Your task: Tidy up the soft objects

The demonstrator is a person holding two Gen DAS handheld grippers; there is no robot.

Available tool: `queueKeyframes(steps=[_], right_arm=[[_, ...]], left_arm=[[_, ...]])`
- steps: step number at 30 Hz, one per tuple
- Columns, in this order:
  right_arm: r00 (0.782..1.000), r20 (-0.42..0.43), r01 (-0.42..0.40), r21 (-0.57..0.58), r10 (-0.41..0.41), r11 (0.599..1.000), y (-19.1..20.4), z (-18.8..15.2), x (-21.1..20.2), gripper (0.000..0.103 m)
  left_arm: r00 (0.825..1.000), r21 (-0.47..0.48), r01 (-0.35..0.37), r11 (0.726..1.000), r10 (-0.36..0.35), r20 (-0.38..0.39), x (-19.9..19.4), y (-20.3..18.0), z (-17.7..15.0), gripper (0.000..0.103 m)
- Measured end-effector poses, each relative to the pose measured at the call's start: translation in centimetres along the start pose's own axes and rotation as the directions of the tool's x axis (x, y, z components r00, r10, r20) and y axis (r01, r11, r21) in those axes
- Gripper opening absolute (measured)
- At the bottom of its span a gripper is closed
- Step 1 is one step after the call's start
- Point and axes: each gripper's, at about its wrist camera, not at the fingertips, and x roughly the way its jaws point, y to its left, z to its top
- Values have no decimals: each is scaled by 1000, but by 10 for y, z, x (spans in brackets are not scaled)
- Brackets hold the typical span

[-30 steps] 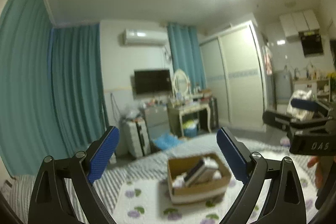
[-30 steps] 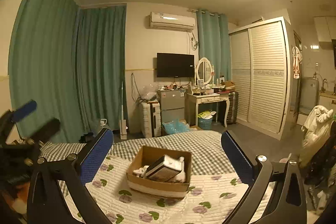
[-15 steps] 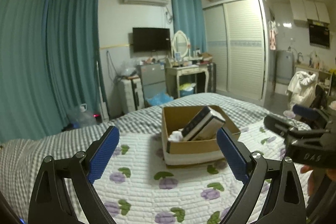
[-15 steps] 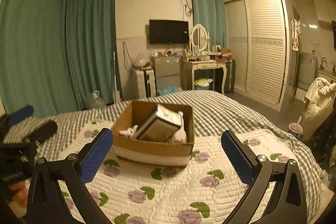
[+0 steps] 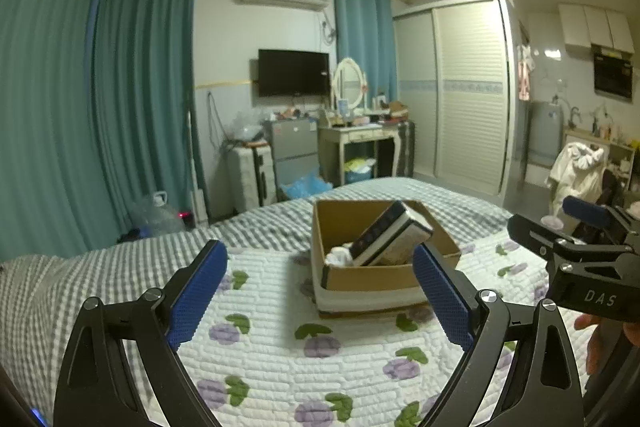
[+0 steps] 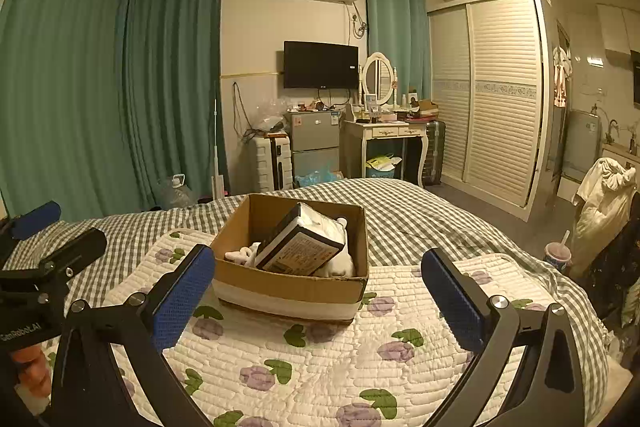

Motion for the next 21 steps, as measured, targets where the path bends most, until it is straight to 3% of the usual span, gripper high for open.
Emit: queueKeyframes(steps=[21], right_arm=[[1000, -5, 5, 20, -5, 1000, -4, 1, -2, 103]], left_arm=[[1000, 1, 15, 1000, -15, -14, 4, -1, -3, 95]])
